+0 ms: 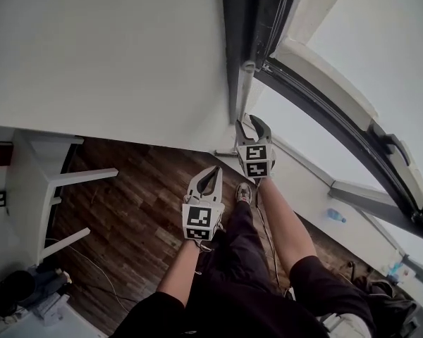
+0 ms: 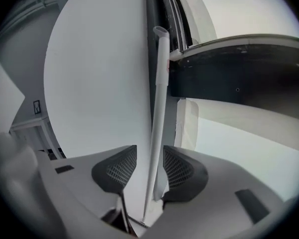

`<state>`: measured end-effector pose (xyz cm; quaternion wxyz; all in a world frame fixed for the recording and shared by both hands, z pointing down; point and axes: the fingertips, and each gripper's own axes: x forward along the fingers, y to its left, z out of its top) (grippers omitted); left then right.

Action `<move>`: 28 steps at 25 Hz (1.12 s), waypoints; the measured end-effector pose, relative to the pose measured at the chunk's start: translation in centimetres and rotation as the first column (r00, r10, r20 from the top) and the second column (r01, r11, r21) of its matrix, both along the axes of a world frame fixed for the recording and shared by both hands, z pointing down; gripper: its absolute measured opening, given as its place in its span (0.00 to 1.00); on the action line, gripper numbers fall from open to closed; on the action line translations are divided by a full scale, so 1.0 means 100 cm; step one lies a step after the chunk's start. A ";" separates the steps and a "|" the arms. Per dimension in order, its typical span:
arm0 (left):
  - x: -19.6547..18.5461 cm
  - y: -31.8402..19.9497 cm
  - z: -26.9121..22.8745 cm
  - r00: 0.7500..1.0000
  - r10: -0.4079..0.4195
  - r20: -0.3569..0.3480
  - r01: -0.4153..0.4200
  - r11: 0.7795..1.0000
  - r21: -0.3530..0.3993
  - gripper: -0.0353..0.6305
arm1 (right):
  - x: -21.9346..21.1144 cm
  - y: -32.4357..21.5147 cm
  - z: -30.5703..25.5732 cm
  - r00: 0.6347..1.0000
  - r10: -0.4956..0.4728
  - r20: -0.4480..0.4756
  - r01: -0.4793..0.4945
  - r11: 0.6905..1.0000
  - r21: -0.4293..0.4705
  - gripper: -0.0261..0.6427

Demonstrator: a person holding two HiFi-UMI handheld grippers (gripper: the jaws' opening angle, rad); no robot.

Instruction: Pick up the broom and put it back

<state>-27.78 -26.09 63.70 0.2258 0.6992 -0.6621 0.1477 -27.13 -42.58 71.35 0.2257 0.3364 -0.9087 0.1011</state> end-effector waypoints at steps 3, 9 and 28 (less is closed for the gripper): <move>-0.001 0.003 -0.004 1.000 -0.001 -0.001 0.001 1.000 0.005 0.06 | 0.006 0.008 -0.010 1.000 0.023 0.018 -0.023 1.000 -0.003 0.28; -0.008 0.019 -0.019 1.000 -0.023 -0.001 0.023 0.999 0.036 0.06 | 0.029 0.052 -0.035 0.995 0.068 0.072 -0.067 0.998 -0.020 0.27; 0.005 0.110 -0.117 0.999 -0.020 -0.040 0.029 0.973 0.228 0.06 | 0.061 0.220 -0.193 0.988 0.055 0.145 -0.079 0.982 0.169 0.07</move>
